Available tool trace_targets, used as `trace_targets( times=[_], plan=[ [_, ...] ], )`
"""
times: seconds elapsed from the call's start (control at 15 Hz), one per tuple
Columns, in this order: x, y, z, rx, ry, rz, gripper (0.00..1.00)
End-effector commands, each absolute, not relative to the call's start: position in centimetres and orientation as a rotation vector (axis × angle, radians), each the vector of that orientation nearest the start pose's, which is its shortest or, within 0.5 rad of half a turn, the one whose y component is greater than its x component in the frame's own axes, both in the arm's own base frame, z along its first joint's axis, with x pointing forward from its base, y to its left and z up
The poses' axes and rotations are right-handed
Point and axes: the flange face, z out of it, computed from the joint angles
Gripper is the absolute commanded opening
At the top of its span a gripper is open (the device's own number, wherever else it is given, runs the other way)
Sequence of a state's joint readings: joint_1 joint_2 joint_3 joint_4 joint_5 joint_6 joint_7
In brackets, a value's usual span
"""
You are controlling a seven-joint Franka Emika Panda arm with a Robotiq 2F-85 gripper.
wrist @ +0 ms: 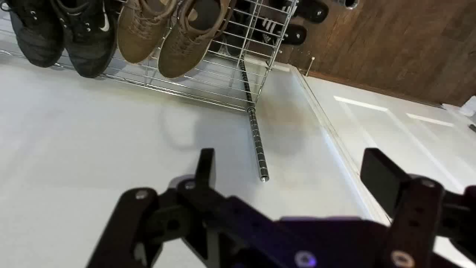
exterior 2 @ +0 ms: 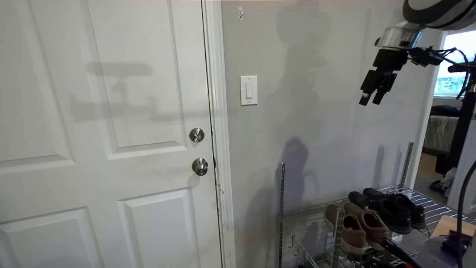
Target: Flip the switch to turn off the light
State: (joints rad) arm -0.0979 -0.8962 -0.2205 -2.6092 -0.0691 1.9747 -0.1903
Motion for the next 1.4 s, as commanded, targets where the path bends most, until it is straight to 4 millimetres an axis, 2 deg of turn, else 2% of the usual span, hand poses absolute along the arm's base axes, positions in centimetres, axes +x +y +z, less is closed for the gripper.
trace_targets(
  times=[0.0,0.93,1.2,1.33],
  plan=[
    [29.4,-11.1,53.5,-3.065,0.075,-0.410,1.00],
    [29.4,-11.1,53.5,-3.064,0.076,-0.410,1.00],
    [30.2,-10.4,53.3,-3.102,0.014,-0.492,1.00],
    [31.2,-9.4,52.3,-3.119,-0.043,-0.513,1.00]
  ],
)
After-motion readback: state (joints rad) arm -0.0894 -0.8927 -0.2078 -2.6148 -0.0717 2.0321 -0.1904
